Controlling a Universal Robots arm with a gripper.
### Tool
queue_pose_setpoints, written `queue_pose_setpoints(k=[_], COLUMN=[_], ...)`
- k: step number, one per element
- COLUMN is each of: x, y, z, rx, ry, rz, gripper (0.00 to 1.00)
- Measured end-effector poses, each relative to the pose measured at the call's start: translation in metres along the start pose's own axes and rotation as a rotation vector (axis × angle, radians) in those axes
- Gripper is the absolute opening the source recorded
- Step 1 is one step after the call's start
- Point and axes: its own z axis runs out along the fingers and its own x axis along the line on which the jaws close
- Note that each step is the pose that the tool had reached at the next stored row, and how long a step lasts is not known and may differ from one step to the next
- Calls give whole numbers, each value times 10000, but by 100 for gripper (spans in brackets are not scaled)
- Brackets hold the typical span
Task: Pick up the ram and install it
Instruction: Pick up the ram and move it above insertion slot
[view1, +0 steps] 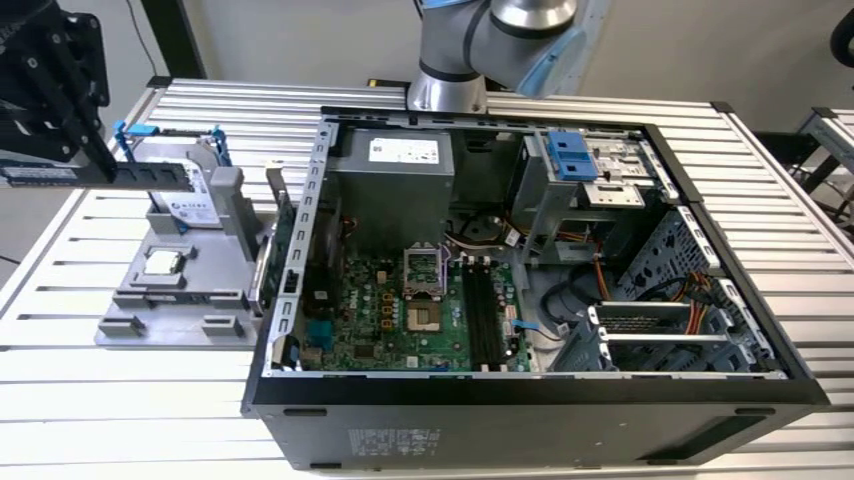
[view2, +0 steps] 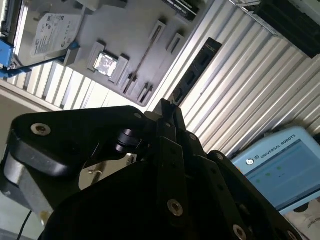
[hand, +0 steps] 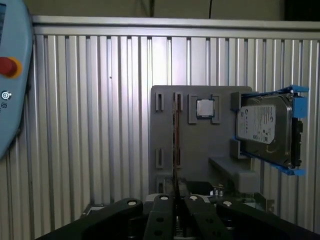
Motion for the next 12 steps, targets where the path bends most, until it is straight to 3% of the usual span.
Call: queue_pose_setpoints(k=[12], x=[-4], y=[-175], z=[1], rx=[0], ry=[0], rz=[-1], gripper=[0])
